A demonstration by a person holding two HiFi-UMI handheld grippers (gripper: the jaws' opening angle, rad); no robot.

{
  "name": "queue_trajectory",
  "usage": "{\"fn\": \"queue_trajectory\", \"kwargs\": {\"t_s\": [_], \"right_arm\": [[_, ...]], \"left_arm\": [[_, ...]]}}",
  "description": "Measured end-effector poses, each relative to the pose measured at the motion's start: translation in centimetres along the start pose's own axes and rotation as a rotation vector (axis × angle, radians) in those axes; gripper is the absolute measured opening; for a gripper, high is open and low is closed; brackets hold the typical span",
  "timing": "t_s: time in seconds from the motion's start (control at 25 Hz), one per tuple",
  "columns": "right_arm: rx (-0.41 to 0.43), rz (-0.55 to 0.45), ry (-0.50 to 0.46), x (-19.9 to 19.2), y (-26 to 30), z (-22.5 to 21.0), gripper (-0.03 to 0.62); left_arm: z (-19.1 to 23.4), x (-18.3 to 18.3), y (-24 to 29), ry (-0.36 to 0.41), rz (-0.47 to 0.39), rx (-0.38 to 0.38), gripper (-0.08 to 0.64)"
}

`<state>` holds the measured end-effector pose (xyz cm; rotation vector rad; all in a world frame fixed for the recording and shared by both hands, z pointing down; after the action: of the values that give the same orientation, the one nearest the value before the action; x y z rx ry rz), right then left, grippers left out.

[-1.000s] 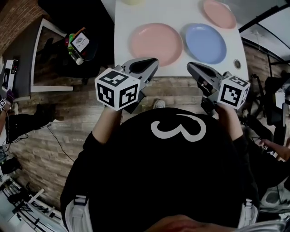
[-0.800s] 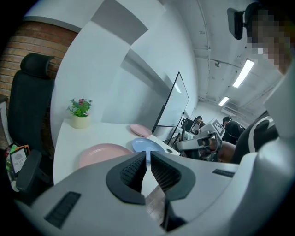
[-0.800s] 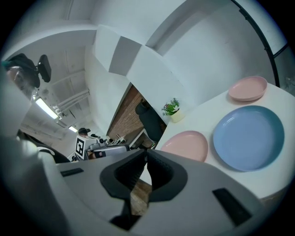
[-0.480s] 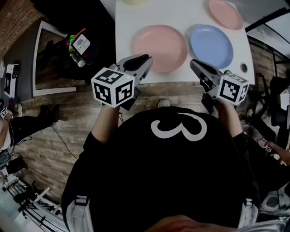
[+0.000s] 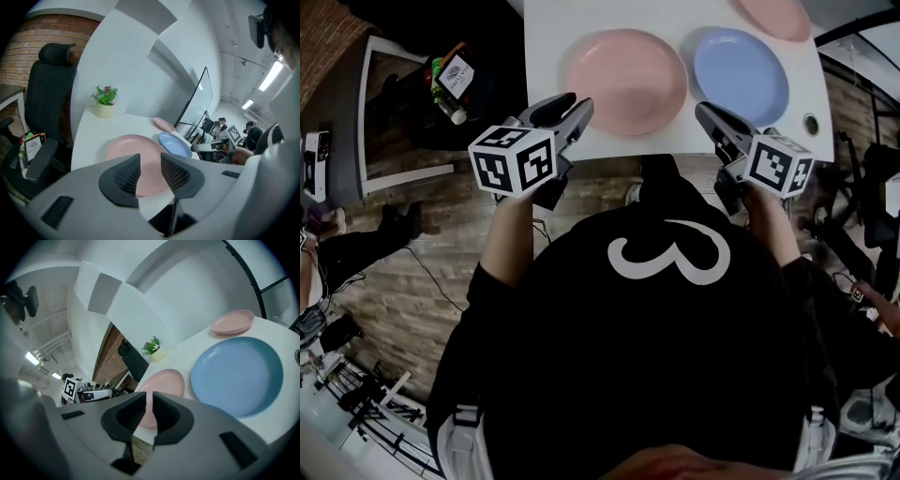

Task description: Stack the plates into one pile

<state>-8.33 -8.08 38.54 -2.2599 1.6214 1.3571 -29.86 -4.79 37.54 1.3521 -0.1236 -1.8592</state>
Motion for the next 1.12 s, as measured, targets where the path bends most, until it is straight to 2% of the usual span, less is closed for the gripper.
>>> {"fn": "queue_trajectory", "kwargs": {"t_s": [0.16, 0.32, 0.52, 0.72, 1.12], "right_arm": [[0.012, 0.031, 0.041, -1.0, 0.8, -1.4, 0.089], [-0.036, 0.055, 0.055, -0.7, 2.2, -2.7, 0.101], [-0.087, 0.086, 0.064, -0.7, 4.2, -3.7, 0.110], [-0.139, 0.123, 0.077, -2.6, 3.5, -5.8, 0.114], [-0.240, 0.216, 0.082, -3.2, 7.3, -6.8, 0.114]], "left_arm": [[1.5, -0.8, 0.5, -0.037, 0.006, 0.068, 0.133], [4.2, -1.1, 0.7, -0.088, 0.020, 0.139, 0.135], [6.6, -1.0, 0.7, -0.099, 0.031, 0.165, 0.146], [6.3, -2.4, 2.0, -0.099, 0.070, 0.195, 0.146], [10.9, -2.5, 3.8, -0.227, 0.089, 0.182, 0.144]]}}
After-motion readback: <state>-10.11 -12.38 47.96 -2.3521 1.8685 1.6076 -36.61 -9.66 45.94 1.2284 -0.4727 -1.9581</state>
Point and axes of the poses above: the fingertips, and each gripper's own axes: y forward along the fingers, z to its left, x out of its top, the point moved 2 cm from there along -y, backward along the fingers, and after that the axes turned 1 degree about -x, right-handed, at the moved point
